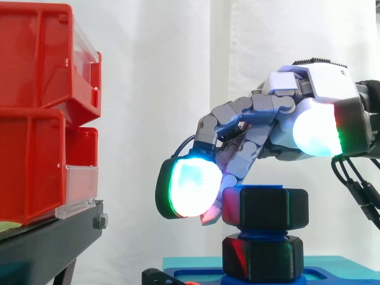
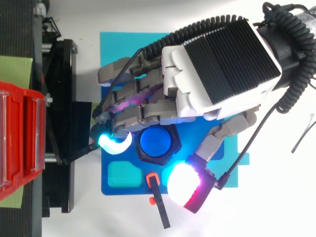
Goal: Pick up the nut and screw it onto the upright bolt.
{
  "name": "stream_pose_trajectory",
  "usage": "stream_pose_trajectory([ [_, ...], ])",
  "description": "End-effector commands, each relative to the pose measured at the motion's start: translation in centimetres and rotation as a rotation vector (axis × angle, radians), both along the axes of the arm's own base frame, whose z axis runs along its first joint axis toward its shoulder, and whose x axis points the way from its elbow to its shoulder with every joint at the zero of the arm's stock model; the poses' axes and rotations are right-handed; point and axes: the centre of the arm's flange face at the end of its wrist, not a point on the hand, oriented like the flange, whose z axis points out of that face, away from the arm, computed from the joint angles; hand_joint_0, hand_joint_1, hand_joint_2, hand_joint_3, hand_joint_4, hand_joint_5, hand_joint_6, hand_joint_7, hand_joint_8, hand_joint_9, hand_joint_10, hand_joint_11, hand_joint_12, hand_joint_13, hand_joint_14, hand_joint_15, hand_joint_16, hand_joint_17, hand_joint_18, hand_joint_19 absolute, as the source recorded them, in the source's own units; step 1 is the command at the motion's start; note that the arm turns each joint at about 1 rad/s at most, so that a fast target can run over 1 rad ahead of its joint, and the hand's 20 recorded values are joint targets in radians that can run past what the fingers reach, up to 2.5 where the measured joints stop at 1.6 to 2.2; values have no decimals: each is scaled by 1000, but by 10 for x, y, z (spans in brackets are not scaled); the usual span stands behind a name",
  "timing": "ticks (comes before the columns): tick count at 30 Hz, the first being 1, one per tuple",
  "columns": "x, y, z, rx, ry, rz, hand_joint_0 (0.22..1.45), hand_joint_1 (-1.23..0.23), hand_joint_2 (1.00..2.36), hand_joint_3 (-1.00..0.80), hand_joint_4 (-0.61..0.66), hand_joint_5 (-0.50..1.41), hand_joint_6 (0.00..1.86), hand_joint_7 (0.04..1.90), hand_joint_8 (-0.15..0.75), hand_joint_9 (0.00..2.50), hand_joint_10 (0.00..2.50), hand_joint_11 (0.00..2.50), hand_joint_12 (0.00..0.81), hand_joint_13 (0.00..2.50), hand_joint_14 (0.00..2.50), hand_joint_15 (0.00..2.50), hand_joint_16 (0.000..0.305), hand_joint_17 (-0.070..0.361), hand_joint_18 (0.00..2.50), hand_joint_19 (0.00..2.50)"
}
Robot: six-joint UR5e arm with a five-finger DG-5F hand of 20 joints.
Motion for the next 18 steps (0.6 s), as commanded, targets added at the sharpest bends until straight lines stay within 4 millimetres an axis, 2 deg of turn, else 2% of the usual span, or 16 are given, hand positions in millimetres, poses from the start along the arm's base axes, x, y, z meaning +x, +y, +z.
stream_pose_trajectory([
  [1,0,0,0,-1,-2,2,504,-364,1000,-500,300,-65,503,796,342,1038,0,0,395,683,0,0,56,126,360,0],
  [18,-2,-11,1,-10,-14,6,521,-394,1000,-500,332,-37,505,946,341,1176,0,0,392,779,0,0,50,113,473,0],
])
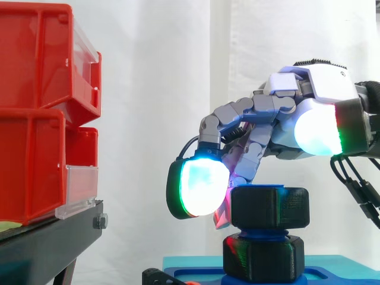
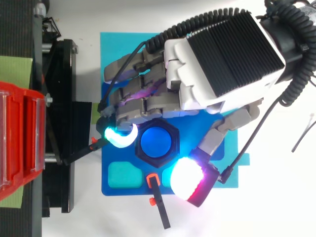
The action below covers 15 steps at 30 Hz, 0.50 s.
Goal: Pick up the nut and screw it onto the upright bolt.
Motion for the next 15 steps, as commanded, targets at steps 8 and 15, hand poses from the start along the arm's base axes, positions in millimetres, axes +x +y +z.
stream_pose_trajectory([
  [8,-3,-13,0,-16,-11,4,525,-400,1000,-500,343,-25,506,1029,344,1234,0,0,387,832,0,0,50,112,519,0],
  [15,-5,-22,1,-25,-24,4,529,-406,1000,-500,324,-10,506,1127,341,1279,0,22,386,874,0,0,50,112,568,0],
])
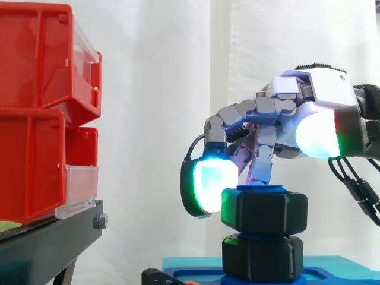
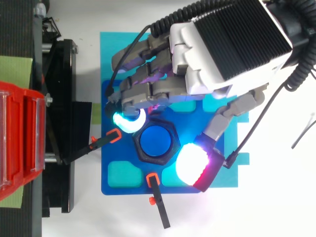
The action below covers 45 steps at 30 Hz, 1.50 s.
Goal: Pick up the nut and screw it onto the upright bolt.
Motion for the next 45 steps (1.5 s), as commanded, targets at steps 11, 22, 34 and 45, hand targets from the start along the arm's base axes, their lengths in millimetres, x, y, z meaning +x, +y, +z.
stream_pose_trajectory([
  [11,-5,-17,0,-11,-7,1,534,-413,1000,-500,269,21,506,1278,327,1375,0,67,376,945,0,0,49,109,640,0],
  [22,-8,-30,1,-13,-8,-4,538,-414,1000,-500,227,49,505,1351,308,1501,3,101,367,1020,0,11,48,108,714,0],
  [34,-6,-47,33,-19,-32,10,533,-414,1000,-500,332,-28,505,986,342,1441,3,109,390,1006,0,15,52,116,735,0],
  [45,5,-36,64,31,-78,75,499,-429,1000,-500,267,-107,501,626,322,1155,0,0,386,775,0,0,61,137,511,0],
])
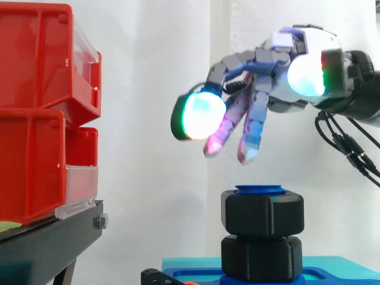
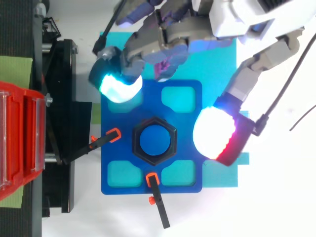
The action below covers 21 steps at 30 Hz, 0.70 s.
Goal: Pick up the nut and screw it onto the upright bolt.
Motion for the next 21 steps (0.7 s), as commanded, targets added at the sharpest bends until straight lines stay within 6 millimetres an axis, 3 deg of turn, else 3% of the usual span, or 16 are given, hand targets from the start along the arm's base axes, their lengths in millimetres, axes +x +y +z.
stream_pose_trajectory([
  [1,3,5,4,46,2,32,494,-429,1000,-500,270,-109,502,620,323,1135,0,0,389,745,0,0,62,139,470,0],
  [8,4,27,-30,96,12,47,476,-431,1000,-500,255,-115,501,597,306,892,0,0,399,522,0,0,66,150,200,0],
  [21,2,46,-57,92,49,34,476,-424,1000,-500,281,-103,501,622,316,927,0,0,399,558,0,0,66,148,217,0],
])
